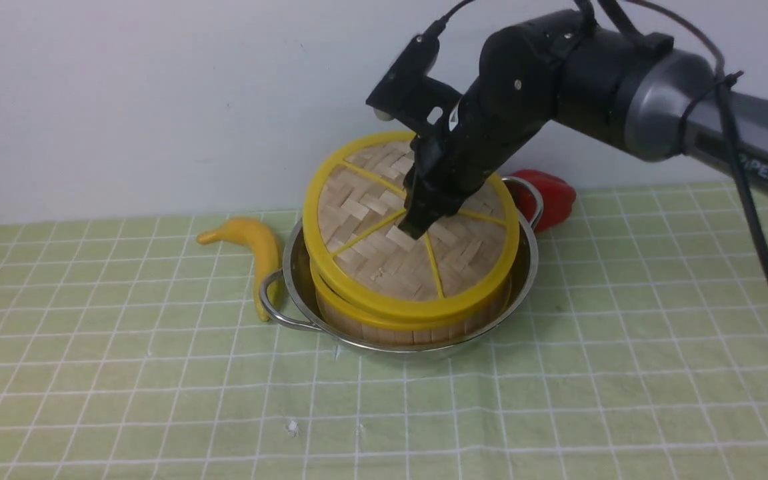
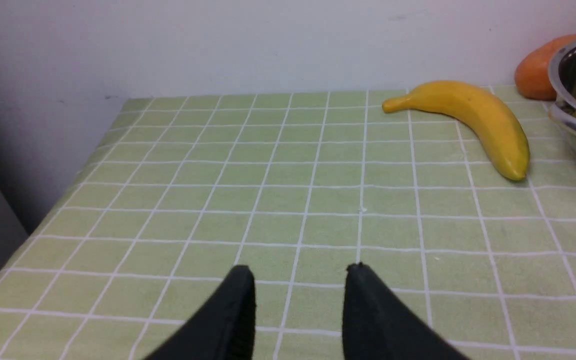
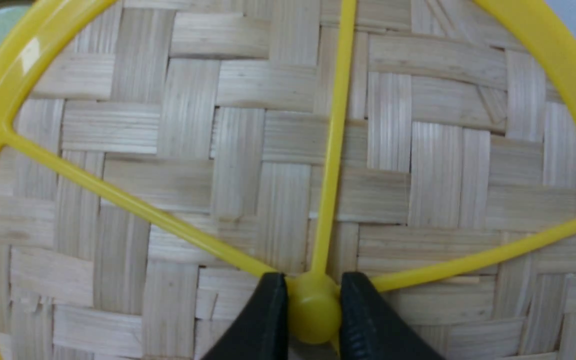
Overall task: Place the steamer in the pot on the green tablecloth, and put the lid on the steamer.
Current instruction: 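Place the yellow bamboo steamer lid onto the steamer in the pot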
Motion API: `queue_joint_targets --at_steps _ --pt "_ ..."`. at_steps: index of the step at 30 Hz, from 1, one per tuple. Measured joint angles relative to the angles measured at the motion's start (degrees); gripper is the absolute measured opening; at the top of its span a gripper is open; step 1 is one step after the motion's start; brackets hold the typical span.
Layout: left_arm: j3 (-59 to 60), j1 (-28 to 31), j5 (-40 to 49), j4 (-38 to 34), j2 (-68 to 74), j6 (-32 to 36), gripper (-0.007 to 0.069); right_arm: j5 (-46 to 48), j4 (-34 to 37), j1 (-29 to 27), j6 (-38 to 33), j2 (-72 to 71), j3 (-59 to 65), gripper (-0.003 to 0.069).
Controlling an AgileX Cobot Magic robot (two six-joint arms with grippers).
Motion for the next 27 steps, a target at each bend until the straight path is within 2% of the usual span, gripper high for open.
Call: queue_joint_targets --at_steps 14,19,27 --pt "0.0 0.0 0.0 0.0 0.0 0.0 0.0243 -1.2 0.0 0.0 0.1 0.0 0.0 0.0146" --pt "0.0 0.0 0.0 0.0 0.0 0.0 0.0243 -4.8 0.4 0.0 0.1 0.0 0.0 0.0146" --pt "0.0 0.0 0.0 0.0 0.0 0.0 0.0243 -2.1 -0.1 0.0 0.7 -0.7 0.0 0.0146"
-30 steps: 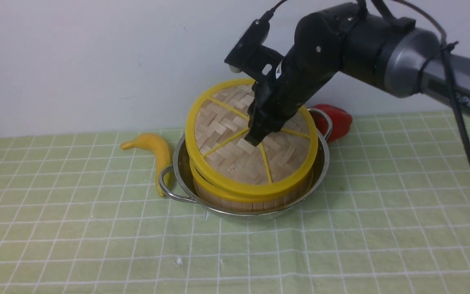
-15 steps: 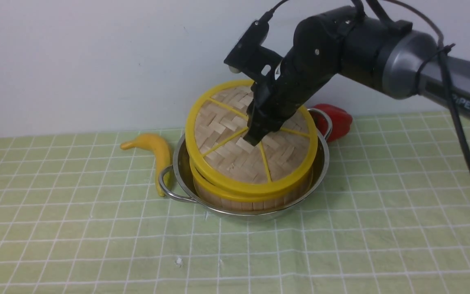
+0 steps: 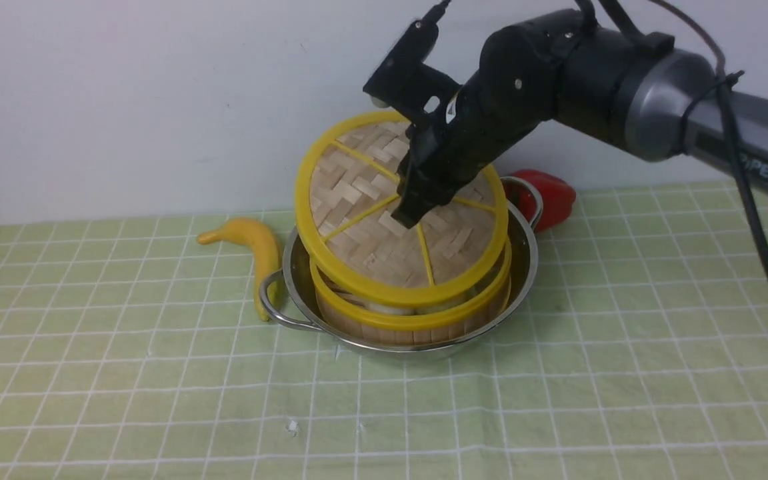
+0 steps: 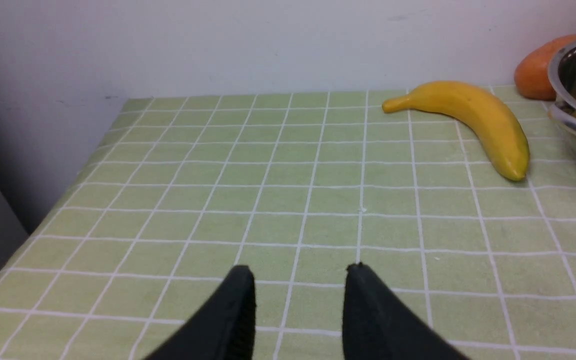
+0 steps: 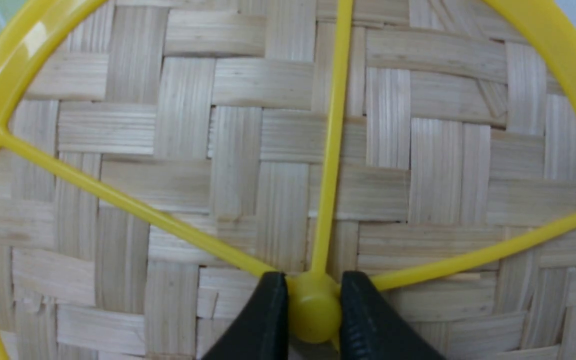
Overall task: Place the steamer in the pot on the green tablecloth, and put the lid on the steamer.
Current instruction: 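Place the yellow bamboo steamer lid onto the steamer in the pot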
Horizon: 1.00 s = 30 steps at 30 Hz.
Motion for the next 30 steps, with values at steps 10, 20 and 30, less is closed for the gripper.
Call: queue_joint_targets --at_steps 10,20,30 --pt "0.0 0.0 0.0 0.0 0.0 0.0 0.0243 4.1 0.6 0.0 1.2 -0.9 -0.1 0.0146" --pt "0.0 0.0 0.0 0.0 0.0 0.0 0.0243 2.9 0.6 0.0 0.6 3.4 0.0 0.0146" --pt "0.0 0.0 0.0 0.0 0.0 0.0 0.0243 2.4 0.8 0.0 0.5 3.4 -0.4 0.0146"
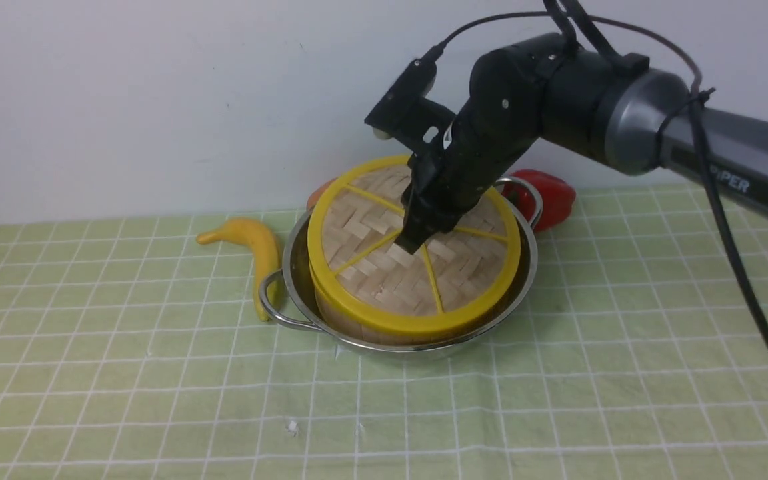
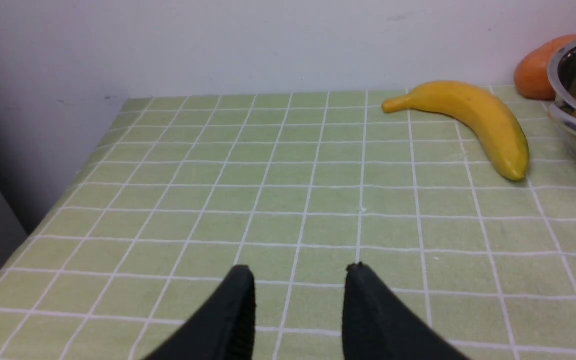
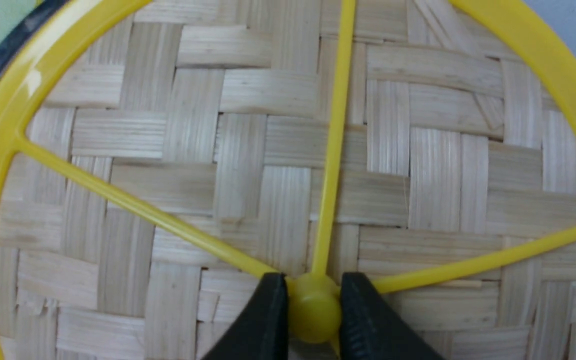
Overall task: Place the steamer in the pot on the green tablecloth, and put the lid on the steamer.
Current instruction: 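Place the yellow bamboo steamer lid onto the steamer in the pot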
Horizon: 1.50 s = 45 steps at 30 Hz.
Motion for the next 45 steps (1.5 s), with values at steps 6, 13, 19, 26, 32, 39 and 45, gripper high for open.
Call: queue_joint_targets --at_steps 6,13,19,26,32,39,45 --pt "0.0 0.0 0.0 0.0 0.0 0.0 0.0243 -1.2 0.0 0.2 -0.1 -1.6 0.0 0.0146" --pt "0.0 0.0 0.0 0.0 0.0 0.0 0.0243 -2.7 0.0 0.5 -0.1 -2.2 -0.1 0.0146" --pt "0.0 0.0 0.0 0.0 0.0 0.0 0.0243 -2.1 0.2 0.5 -0.1 -2.4 -0.1 0.0146" --pt "0.0 0.0 0.0 0.0 0.0 0.0 0.0243 0.0 0.4 0.5 -0.1 -6.6 -0.2 0.0146" --pt "0.0 0.0 0.0 0.0 0.0 0.0 0.0243 1.3 0.4 0.5 0.0 -6.0 -0.3 0.0146" --pt "0.0 0.0 0.0 0.0 0.0 0.0 0.0243 2.4 0.6 0.5 1.0 -2.5 -0.1 0.0146" --pt "0.0 0.0 0.0 0.0 0.0 0.0 0.0243 1.2 0.6 0.5 1.3 -2.3 -0.1 0.0146"
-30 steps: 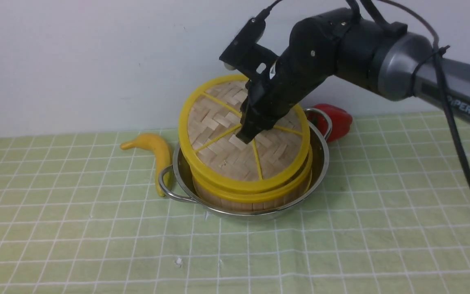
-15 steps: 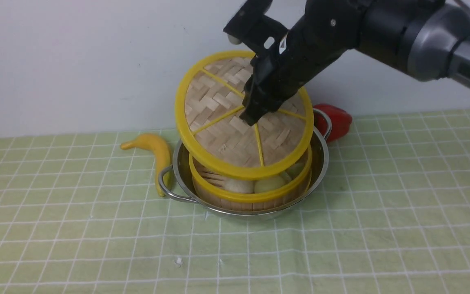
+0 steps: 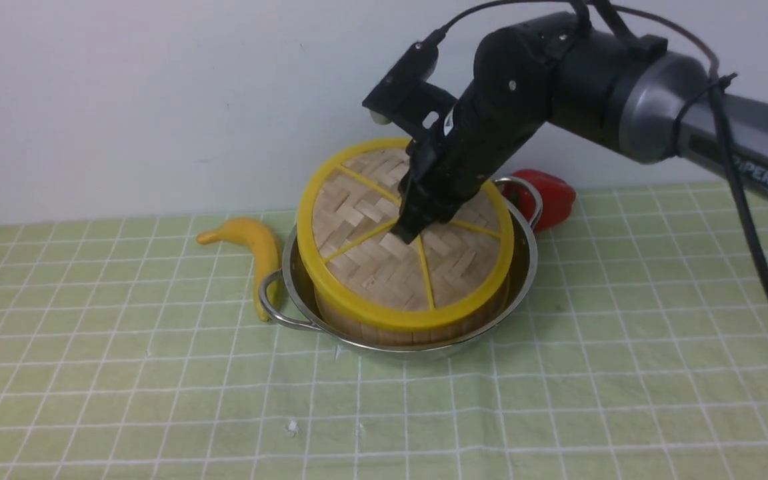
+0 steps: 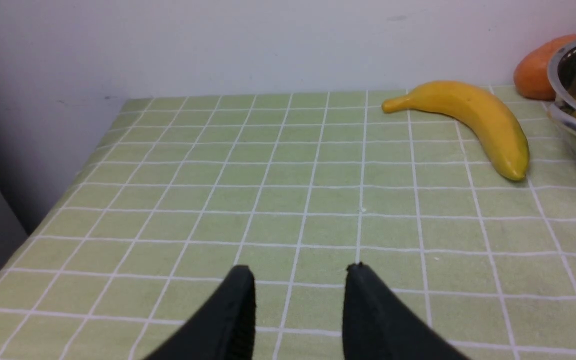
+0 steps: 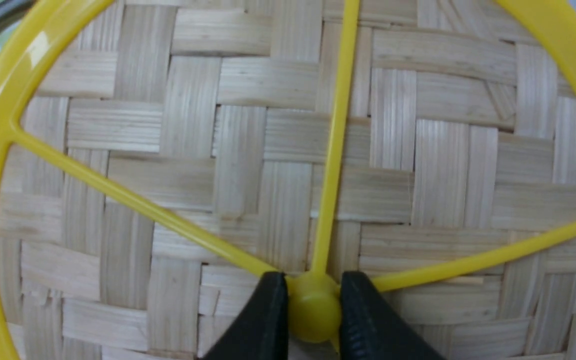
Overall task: Place the steamer in the pot on the green tablecloth, and put the lid on the steamer.
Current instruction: 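Place the yellow bamboo steamer lid onto the steamer in the pot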
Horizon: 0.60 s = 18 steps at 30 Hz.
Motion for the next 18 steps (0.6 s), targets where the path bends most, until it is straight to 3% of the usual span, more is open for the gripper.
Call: queue_joint_targets --at_steps 18 --pt "0.0 0.0 0.0 0.0 0.0 0.0 0.0243 -1.5 -0.2 0.0 0.3 0.8 0.0 0.0146"
